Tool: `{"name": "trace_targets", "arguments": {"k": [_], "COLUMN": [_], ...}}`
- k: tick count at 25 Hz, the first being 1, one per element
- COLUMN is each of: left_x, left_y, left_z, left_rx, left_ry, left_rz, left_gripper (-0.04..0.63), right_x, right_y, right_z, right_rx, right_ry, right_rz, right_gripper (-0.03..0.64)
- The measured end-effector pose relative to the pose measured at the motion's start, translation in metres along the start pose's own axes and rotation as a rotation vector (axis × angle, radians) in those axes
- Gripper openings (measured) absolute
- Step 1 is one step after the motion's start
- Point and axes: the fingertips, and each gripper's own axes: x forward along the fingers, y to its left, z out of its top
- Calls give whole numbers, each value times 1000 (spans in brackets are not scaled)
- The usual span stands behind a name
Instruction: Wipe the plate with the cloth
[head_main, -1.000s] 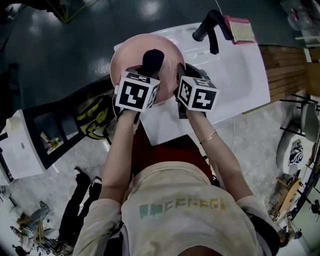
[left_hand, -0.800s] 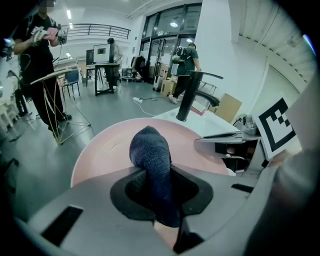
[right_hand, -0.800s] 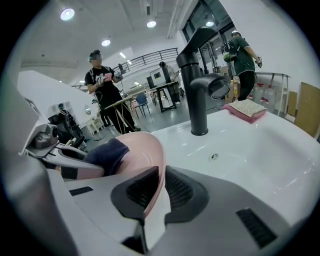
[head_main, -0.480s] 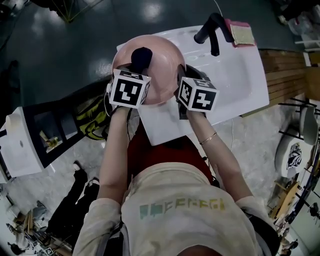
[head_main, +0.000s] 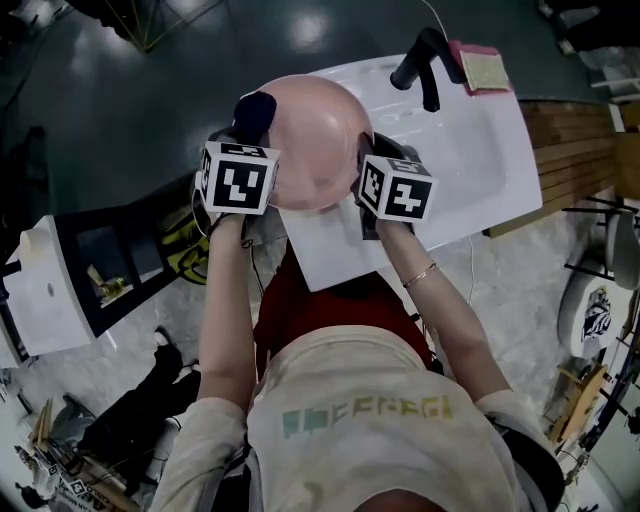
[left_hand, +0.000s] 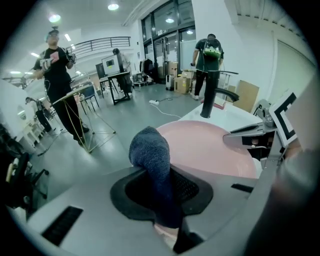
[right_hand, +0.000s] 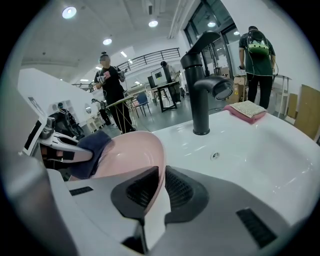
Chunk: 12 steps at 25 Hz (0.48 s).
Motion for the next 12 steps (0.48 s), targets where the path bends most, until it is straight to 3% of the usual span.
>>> {"name": "trace_targets", "arguments": {"k": [3, 8, 12], "left_x": [-16, -29, -25], "left_y": [4, -37, -84], "left_z": [2, 2, 0], "left_rx": [-44, -128, -100], "left_ry": [-38, -75, -59], "left_rz": [-8, -196, -298], "left_gripper": [80, 80, 80], "right_x": [-1, -1, -2], "right_y": [-2, -1, -1], "right_z": [-1, -1, -3], "right_rx": [-2, -8, -8], "right_ry": [-4, -7, -8], "right_rz": [-3, -6, -8], "right_gripper": [63, 63, 63]}}
